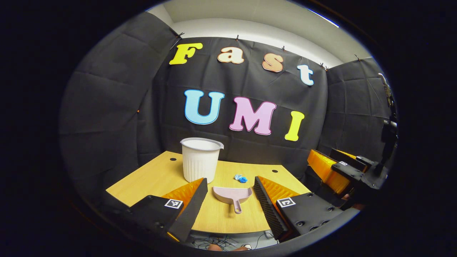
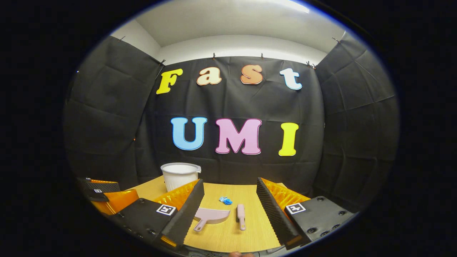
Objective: Pick up the small broom and dustpan from the desktop, sweep the trash into the dustpan with the broom, and then empty the trash into the garbage bin.
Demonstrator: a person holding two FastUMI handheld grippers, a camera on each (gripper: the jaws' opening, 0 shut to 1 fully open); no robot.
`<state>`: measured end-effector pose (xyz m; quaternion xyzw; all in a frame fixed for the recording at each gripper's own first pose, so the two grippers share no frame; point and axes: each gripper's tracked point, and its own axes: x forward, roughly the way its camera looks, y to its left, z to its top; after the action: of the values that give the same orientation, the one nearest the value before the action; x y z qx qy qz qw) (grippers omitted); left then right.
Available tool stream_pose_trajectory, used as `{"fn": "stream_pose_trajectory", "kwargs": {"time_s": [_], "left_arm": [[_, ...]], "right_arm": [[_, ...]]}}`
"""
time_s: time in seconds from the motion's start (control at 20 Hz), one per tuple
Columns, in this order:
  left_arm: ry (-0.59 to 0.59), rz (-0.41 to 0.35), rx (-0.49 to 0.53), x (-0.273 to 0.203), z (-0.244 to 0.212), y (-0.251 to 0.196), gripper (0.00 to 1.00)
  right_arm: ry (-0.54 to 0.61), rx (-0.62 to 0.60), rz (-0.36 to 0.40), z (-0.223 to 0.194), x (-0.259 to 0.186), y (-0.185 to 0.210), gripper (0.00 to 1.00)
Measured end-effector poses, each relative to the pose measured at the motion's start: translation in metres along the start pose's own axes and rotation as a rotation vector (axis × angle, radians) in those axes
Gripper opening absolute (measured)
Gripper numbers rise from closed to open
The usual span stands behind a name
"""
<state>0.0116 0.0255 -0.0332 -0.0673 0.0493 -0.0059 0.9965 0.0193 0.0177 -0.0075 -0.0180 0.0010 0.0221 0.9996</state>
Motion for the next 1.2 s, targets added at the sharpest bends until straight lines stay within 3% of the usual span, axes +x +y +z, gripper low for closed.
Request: {"fn": "stream_pose_trajectory", "kwargs": {"time_s": [0.2, 0.25, 0.3, 0.55, 0.7, 0.8, 1.05, 1.2], "left_arm": [[0.013, -0.022, 0.004, 0.008, -0.005, -0.005, 0.78], [0.019, -0.044, 0.001, 0.015, -0.006, -0.010, 0.78], [0.051, -0.065, -0.001, 0.024, -0.014, -0.016, 0.78], [0.299, -0.063, -0.045, 0.111, -0.064, -0.018, 0.78], [0.571, -0.078, -0.128, 0.152, -0.111, -0.025, 0.78], [0.682, -0.069, -0.171, 0.185, -0.135, -0.024, 0.79], [0.903, -0.021, -0.067, 0.244, -0.201, -0.026, 0.80], [1.046, 0.051, 0.002, 0.263, -0.232, -0.020, 0.80]], "right_arm": [[0.013, -0.022, 0.002, -0.004, -0.001, -0.004, 0.91], [0.012, -0.033, 0.002, -0.004, 0.002, -0.004, 0.95], [0.014, -0.049, -0.001, -0.006, 0.005, -0.006, 0.91], [0.067, -0.073, -0.031, -0.023, 0.037, -0.031, 0.95], [0.103, -0.080, -0.054, -0.037, 0.063, -0.051, 0.95], [0.125, -0.083, -0.064, -0.048, 0.082, -0.063, 0.95], [0.204, -0.054, -0.075, -0.090, 0.130, -0.092, 0.95], [0.269, -0.069, -0.073, -0.120, 0.145, -0.105, 0.96]]}}
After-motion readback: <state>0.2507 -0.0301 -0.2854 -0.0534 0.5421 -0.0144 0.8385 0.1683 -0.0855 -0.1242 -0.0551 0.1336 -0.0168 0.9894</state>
